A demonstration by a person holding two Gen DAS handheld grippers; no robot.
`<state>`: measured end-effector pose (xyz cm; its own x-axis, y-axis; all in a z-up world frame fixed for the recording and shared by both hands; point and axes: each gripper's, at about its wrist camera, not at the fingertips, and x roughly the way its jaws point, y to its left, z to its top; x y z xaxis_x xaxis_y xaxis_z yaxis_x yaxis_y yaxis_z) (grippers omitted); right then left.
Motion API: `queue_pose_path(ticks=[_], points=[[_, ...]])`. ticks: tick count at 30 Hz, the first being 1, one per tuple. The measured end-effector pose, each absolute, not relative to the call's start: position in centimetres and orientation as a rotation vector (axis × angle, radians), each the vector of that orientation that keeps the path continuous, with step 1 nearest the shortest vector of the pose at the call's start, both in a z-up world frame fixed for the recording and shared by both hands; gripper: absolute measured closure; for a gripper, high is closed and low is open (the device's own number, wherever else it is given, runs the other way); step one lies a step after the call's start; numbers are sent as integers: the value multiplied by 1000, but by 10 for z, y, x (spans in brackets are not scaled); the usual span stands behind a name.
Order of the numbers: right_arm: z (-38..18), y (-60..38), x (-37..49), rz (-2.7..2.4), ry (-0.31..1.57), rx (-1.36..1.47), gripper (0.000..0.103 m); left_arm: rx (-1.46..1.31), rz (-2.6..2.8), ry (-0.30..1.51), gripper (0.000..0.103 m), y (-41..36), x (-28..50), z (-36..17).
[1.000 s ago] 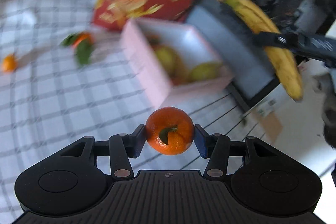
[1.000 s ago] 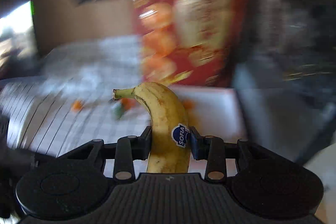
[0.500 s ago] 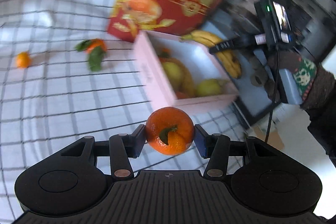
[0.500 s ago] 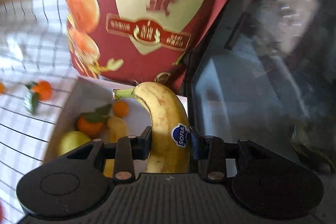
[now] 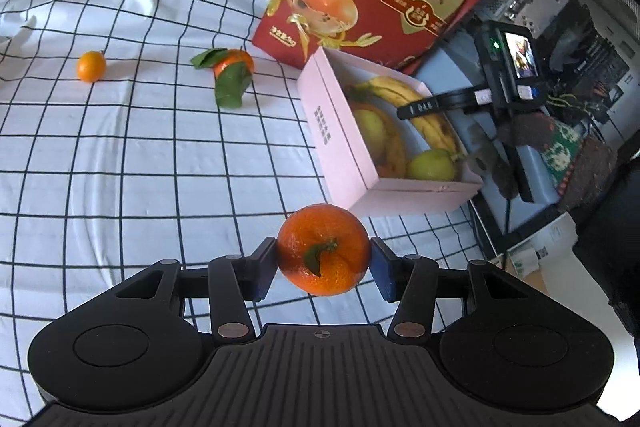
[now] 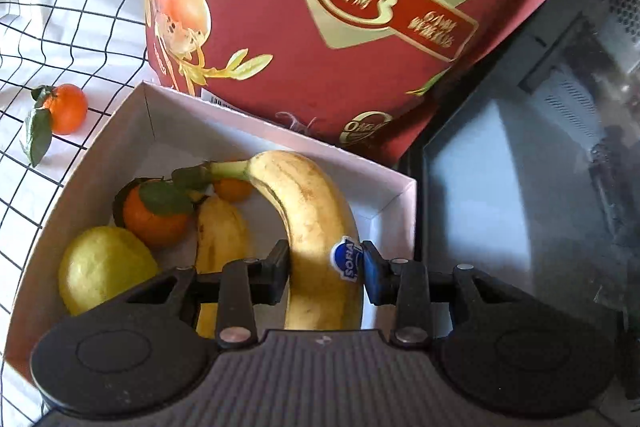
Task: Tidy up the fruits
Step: 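Carry the banana and mandarin toward the pink box with both grippers, then lower the banana into the box and open the right gripper while the left lowers the mandarin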
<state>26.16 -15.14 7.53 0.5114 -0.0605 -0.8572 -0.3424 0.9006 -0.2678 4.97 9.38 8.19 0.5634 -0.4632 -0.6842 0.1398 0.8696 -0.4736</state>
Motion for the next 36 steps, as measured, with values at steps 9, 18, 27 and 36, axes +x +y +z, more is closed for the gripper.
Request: queue_pose_path(ticks=[9, 18, 27, 36], points=[[75, -161, 266, 197, 1037, -287, 62, -380, -345, 922, 48, 98, 43, 81], [155, -160, 185, 207, 794, -260, 49, -336, -415, 937, 48, 84, 59, 82], [154, -170, 66, 229, 810, -86, 44, -237, -527, 845, 48, 50, 126, 134], [120, -186, 19, 143, 866, 20, 44, -218, -608, 1006, 48, -32, 237, 129]])
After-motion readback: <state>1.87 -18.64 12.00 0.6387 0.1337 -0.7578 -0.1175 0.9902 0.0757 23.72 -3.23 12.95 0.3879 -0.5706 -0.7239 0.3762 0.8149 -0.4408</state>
